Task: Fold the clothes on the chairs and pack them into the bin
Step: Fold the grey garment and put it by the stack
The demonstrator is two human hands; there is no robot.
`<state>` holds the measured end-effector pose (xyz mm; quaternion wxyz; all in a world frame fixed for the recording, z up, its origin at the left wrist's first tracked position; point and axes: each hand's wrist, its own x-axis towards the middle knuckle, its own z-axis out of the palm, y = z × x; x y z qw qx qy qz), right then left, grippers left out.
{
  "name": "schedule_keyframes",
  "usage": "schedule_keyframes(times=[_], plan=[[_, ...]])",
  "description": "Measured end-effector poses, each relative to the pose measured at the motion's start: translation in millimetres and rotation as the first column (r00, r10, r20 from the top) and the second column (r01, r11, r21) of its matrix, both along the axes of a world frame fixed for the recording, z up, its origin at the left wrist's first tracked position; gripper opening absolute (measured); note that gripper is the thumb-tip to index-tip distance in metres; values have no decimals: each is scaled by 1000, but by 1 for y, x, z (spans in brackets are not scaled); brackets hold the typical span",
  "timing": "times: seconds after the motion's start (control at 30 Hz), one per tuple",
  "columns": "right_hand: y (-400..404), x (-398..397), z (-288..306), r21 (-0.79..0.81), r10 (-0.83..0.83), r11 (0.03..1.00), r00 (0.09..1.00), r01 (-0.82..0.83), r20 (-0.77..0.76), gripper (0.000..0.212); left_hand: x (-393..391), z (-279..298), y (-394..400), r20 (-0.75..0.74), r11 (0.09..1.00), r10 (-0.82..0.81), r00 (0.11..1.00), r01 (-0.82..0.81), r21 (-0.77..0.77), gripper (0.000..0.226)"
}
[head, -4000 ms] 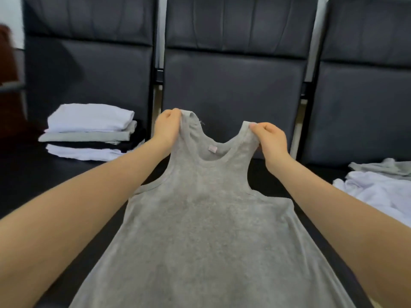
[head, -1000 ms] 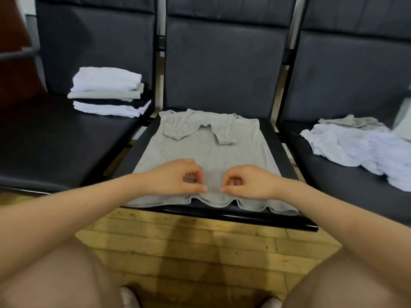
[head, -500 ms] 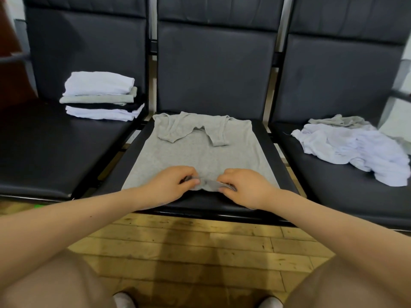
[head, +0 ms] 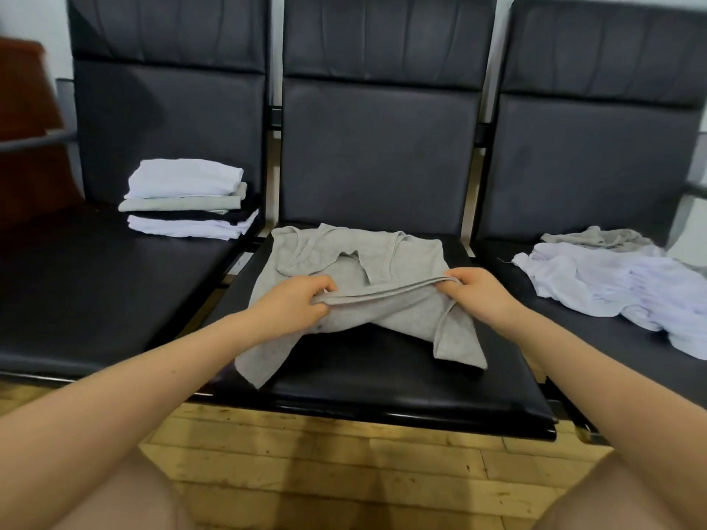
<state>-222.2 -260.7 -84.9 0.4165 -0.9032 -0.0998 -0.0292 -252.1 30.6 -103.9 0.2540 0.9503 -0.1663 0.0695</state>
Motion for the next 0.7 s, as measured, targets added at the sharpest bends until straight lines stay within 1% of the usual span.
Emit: schedule_keyframes(times=[0.07,0.1,0.17,0.23,0.33,0.4,0.47,0.57,0.63,0.7], plan=[[-12,0,-2,25,-7,1000,1000,8,-21,32,-1,2,13,1,999,50,999,-50,12,15],[-18,0,-3,29,-10,1000,1000,11,-26,31,-2,4,19,6,997,72,997,-72,-12,17],[-28,-1,-6,68,-20,997,999,22,-30,27,-3,7,28,27,986,124,992,-121,-115,21],[-35,-5,-5,130,-36,991,999,39,-21,23,-5,10,33,36,958,178,983,-165,-233,19],[-36,-10,-1,246,-78,966,997,81,-22,21,-12,16,36,-12,902,188,982,-177,-392,26],[-34,-12,3,358,-109,925,992,127,-72,21,-18,22,36,-10,873,184,983,-168,-458,27],[-28,-15,10,430,-141,885,982,181,-125,21,-25,27,34,27,864,191,981,-155,-479,25],[-16,-24,17,393,-186,896,978,207,-91,22,-34,31,28,63,870,224,973,-170,-462,31],[-10,-32,17,292,-183,935,978,203,-96,24,-41,32,26,28,889,208,978,-177,-422,39],[-8,-41,14,155,-107,979,982,132,-156,27,-48,31,26,-49,897,169,984,-174,-407,42]])
